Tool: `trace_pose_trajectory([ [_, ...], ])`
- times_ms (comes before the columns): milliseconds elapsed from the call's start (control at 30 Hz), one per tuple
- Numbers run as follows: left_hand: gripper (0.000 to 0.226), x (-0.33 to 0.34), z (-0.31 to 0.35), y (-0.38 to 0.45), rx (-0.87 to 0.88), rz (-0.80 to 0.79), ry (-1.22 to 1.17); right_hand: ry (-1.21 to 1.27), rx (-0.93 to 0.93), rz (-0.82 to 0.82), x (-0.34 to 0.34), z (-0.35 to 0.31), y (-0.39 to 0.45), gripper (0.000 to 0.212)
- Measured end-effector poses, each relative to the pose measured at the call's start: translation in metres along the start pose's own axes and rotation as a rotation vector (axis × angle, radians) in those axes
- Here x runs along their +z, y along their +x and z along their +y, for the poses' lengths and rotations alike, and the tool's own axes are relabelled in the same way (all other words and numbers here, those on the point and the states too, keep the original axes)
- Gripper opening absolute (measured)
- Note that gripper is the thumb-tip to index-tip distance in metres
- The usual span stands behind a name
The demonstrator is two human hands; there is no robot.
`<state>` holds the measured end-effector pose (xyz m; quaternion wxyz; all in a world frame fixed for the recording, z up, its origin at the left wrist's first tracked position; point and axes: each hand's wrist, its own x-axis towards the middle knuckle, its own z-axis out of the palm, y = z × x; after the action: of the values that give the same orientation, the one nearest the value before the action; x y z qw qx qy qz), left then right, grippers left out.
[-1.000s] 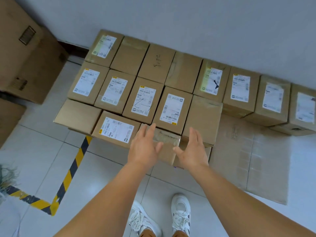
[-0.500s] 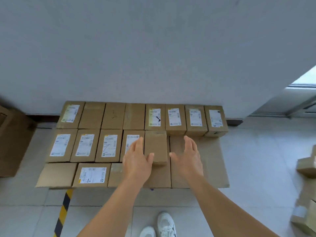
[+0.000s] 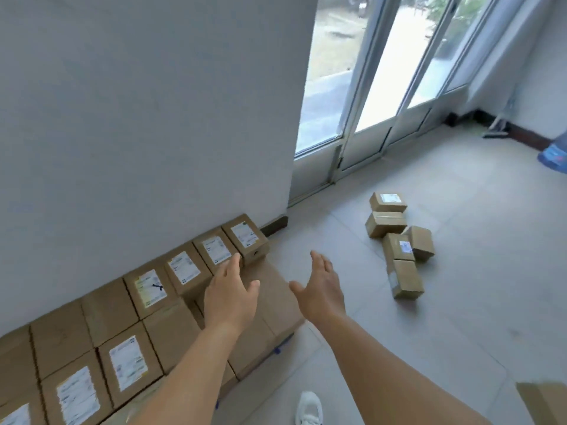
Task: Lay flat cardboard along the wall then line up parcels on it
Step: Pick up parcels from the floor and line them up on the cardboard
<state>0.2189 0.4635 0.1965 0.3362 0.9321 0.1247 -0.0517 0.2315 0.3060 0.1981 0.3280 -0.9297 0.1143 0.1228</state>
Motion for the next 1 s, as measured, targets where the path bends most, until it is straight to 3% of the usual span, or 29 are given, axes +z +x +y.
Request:
trace_pose_trajectory([
  [400,0.067,0.116,0.164,0.005,0.306,-0.265,0.081,0.138,0.264,0.273,-0.121,0.138,0.015,0.081],
  [800,0.070,0.272,0.341,0.040,0.339,-0.316,0.172,0.162,0.396,0.318,-0.264,0.303,0.098,0.084],
  [1000,0.070,0.331,0.393,0.064,0.294,-0.358,0.208,0.186,0.432,0.321,-0.307,0.360,0.144,0.084],
])
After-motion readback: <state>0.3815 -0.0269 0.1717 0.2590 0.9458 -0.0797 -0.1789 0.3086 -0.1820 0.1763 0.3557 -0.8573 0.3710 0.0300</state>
